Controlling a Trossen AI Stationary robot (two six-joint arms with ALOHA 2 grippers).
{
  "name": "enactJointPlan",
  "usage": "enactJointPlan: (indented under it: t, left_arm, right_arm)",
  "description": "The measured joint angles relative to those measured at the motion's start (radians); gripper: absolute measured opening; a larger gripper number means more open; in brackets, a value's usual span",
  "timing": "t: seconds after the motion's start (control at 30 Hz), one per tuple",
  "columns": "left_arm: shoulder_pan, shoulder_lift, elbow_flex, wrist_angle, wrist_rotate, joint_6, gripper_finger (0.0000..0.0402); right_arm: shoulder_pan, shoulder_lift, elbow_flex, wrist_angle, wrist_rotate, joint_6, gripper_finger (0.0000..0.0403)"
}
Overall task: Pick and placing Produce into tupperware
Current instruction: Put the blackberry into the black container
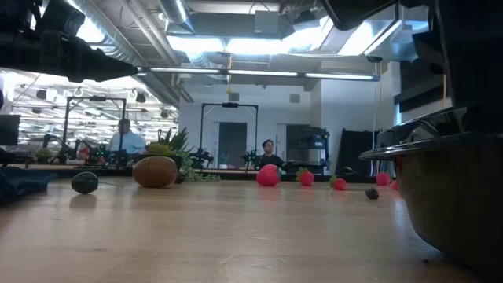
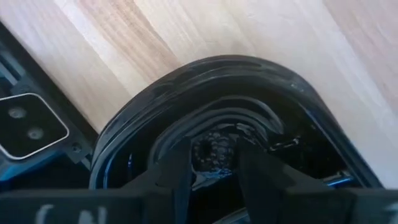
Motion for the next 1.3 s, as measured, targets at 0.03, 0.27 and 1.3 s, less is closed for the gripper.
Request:
enactJointPlan:
  t: [0.03, 0.27, 1.3]
  left_arm:
    - [0.000, 0.000, 0.000, 0.000, 0.000, 0.000, 0.0265]
    - [0.000, 0.000, 0.000, 0.000, 0.000, 0.000, 0.0265]
    - [0.000, 0.000, 0.000, 0.000, 0.000, 0.000, 0.0265]
  right_arm:
    - [0.000, 0.000, 0.000, 0.000, 0.000, 0.000, 0.0124]
    - [0.000, 0.000, 0.000, 0.001, -0.010, -0.002, 0.0134]
    - [0.000, -0.001, 0.000, 0.001, -0.021, -0.002, 0.0137]
